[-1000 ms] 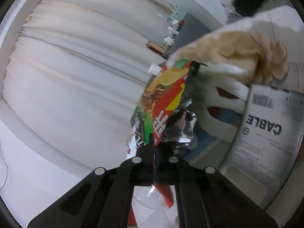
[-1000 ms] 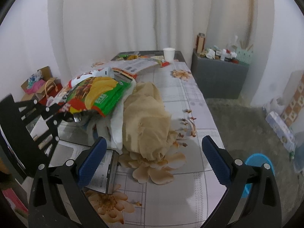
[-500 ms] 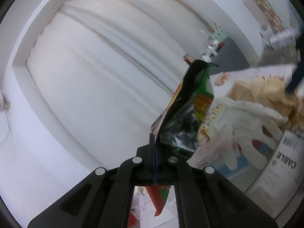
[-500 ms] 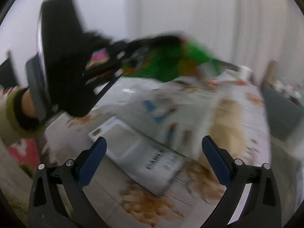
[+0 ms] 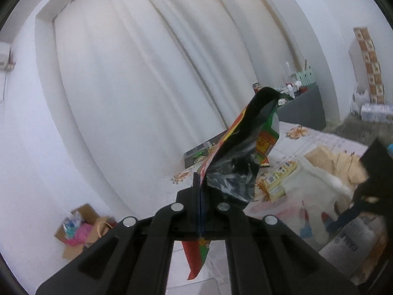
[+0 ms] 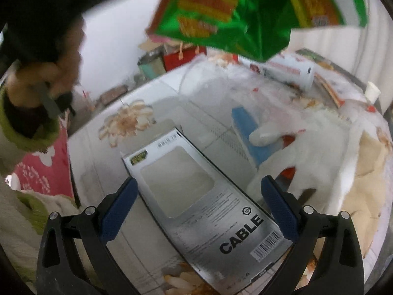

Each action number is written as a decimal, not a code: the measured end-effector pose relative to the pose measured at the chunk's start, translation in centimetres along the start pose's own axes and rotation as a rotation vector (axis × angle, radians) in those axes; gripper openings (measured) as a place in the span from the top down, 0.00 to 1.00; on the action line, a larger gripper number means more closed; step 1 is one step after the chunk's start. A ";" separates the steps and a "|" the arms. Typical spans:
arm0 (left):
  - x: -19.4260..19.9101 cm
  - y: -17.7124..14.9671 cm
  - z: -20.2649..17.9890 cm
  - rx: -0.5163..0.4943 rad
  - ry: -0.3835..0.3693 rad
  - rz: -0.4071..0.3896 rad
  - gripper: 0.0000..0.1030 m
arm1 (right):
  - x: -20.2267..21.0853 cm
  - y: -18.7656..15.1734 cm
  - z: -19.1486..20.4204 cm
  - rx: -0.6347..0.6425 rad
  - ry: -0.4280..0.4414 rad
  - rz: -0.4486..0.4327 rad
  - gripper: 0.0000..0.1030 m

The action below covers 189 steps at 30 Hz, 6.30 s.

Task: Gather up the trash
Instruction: 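Lift the chip bag with the left gripper while the right gripper grasps the CABLE box, then carry both items over the blue wastebasket and open both grippers, then swing both tools back toward the table, then grasp the clear plastic container with the left gripper while the right grasps the white glove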

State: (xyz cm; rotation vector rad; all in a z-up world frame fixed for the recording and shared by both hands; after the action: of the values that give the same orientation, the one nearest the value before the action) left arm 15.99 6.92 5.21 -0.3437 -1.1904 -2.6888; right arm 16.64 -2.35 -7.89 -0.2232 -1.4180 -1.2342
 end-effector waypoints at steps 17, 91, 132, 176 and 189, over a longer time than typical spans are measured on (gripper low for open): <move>1.5 0.6 2.7 0.109 -0.052 -0.020 1.00 | -3.5 -1.3 3.4 0.076 -0.115 0.108 0.09; -15.2 28.8 -60.7 -0.051 -1.207 0.519 0.81 | 19.2 -46.5 -41.8 -2.135 0.075 -0.812 0.11; -0.9 9.1 -14.4 0.362 -0.906 0.174 0.25 | 21.3 -34.6 -30.1 -1.723 -0.369 -0.462 0.11; -10.3 -13.2 0.5 0.693 -0.466 0.410 0.83 | 11.1 0.0 -14.1 -0.932 -0.120 -0.266 0.09; -9.3 -12.6 1.1 0.703 -0.445 0.372 0.95 | 9.4 2.0 -14.3 -0.911 -0.138 -0.245 0.21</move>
State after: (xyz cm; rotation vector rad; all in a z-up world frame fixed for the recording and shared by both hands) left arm 21.84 16.82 -5.57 -0.9498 -1.8632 -1.7782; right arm 24.05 -17.02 -2.68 -0.7798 -0.9169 -2.0453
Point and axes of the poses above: each gripper's, at about its wrist camera, not at the fingertips, and x roughly against the way its jaws point, z to its left, y to its top, the point moved 2 cm from there along -x, roughly the way its jaws point, and after that the axes turned 15 degrees about -x, right-handed, at the moved point
